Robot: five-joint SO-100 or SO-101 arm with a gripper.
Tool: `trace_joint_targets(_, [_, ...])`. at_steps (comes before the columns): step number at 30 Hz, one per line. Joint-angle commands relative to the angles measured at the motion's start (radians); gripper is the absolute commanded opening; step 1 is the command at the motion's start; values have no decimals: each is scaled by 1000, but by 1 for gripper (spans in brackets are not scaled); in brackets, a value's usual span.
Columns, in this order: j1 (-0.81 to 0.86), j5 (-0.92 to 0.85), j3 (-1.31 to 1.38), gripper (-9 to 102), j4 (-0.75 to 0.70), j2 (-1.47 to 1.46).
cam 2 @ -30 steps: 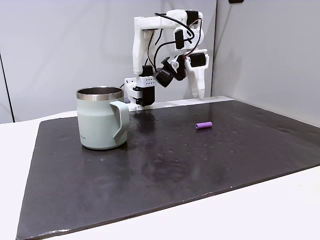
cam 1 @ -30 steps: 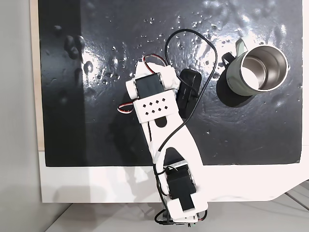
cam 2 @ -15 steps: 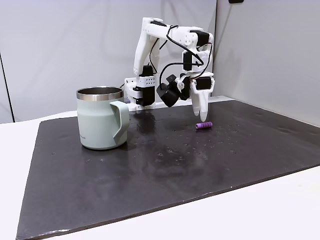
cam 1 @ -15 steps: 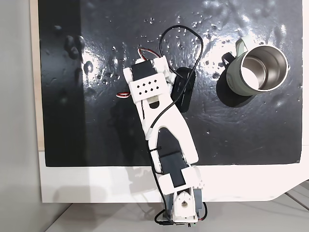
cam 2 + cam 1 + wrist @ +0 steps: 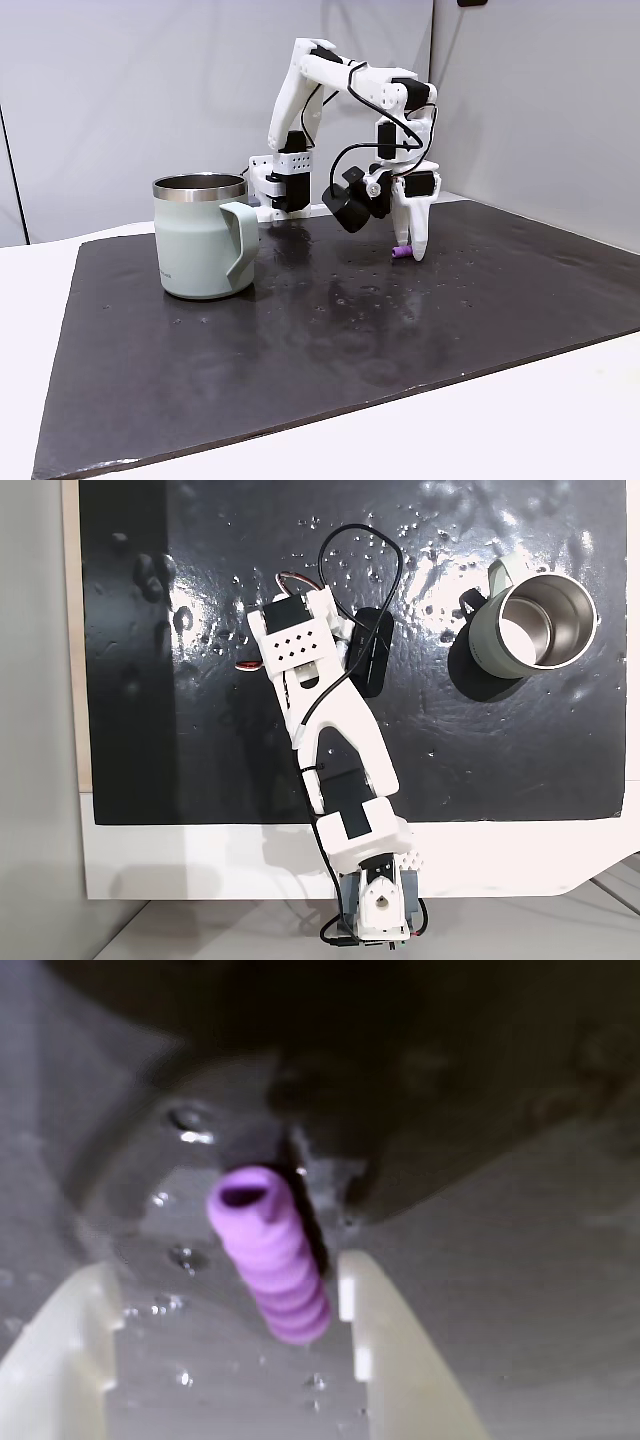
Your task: Grasp a pengrip and put it in the cup.
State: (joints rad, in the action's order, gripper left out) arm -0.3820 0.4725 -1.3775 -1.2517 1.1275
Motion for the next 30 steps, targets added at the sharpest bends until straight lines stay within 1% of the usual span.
trace_joint_targets(1, [-12, -9, 52, 19, 14, 0])
trace_joint_targets(3, [-12, -9, 51, 17, 17, -6])
trace_joint_targets(9, [-12, -9, 40, 0, 17, -8])
trace_joint_targets(16, [-11, -2, 44, 0, -9, 61])
trace_joint_targets(18, [-15, -8, 101, 0, -67, 94])
trace_joint_targets(23, [-15, -43, 368, 0, -285, 104])
trace_joint_targets(30, [-14, -124, 465, 0, -359, 227])
